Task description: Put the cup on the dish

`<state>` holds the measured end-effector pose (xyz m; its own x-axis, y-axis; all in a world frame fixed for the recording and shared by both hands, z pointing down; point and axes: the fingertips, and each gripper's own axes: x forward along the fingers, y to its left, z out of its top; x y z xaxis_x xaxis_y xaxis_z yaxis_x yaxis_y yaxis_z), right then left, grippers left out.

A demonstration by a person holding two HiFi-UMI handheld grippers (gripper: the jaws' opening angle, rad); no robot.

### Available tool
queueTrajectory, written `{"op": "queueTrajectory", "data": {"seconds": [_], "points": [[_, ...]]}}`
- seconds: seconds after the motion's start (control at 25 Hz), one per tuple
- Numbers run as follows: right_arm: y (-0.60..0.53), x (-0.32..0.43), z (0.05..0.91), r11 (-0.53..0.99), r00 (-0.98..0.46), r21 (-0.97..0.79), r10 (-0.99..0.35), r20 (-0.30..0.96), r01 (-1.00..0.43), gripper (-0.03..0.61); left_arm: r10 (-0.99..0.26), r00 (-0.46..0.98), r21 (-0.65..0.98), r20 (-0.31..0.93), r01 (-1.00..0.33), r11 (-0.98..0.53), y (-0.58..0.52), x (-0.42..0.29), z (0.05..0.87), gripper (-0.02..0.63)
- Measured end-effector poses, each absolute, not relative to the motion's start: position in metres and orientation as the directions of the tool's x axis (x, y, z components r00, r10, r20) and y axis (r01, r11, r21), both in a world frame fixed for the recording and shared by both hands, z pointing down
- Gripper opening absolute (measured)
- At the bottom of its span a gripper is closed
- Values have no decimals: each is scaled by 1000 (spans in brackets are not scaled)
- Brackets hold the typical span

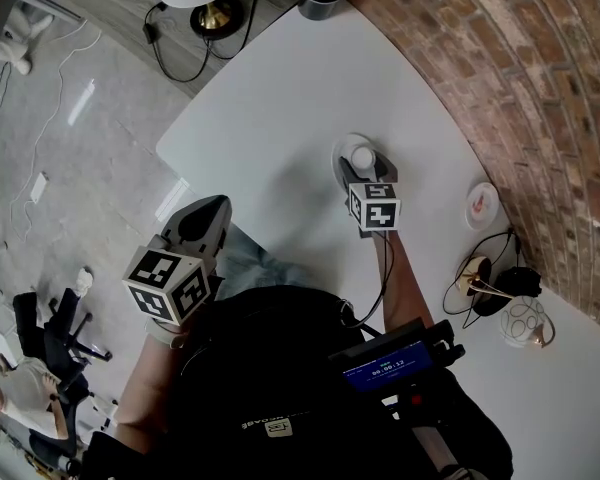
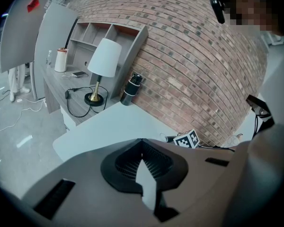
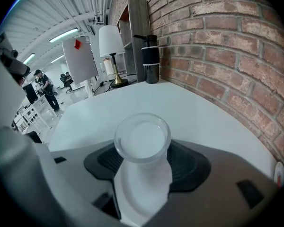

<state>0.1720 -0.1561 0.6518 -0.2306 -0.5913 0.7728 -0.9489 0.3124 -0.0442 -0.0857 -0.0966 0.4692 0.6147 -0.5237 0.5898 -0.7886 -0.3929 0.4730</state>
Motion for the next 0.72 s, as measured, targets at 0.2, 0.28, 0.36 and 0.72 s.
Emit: {"op": "queueTrajectory", "data": {"seconds": [0.2,0.28,0.36,0.72], "points": [[-153,174,647,305,-223,-39,-596,771,-952,264,-525,620,472,584,-785,-402,-94,-85,467,5],[-151,174,644,298,-217,-36,-601,770,-954,264,-525,622,471,581,-783,-406,-94,-86,466,5],[-150,175,641,293,-215,-36,-606,766,-956,264,-526,624,469,578,-781,-411,-93,-87,465,5],[-142,178,620,259,-191,-27,-636,747,-966,264,-526,642,464,558,-767,-443,-90,-89,456,5]]}}
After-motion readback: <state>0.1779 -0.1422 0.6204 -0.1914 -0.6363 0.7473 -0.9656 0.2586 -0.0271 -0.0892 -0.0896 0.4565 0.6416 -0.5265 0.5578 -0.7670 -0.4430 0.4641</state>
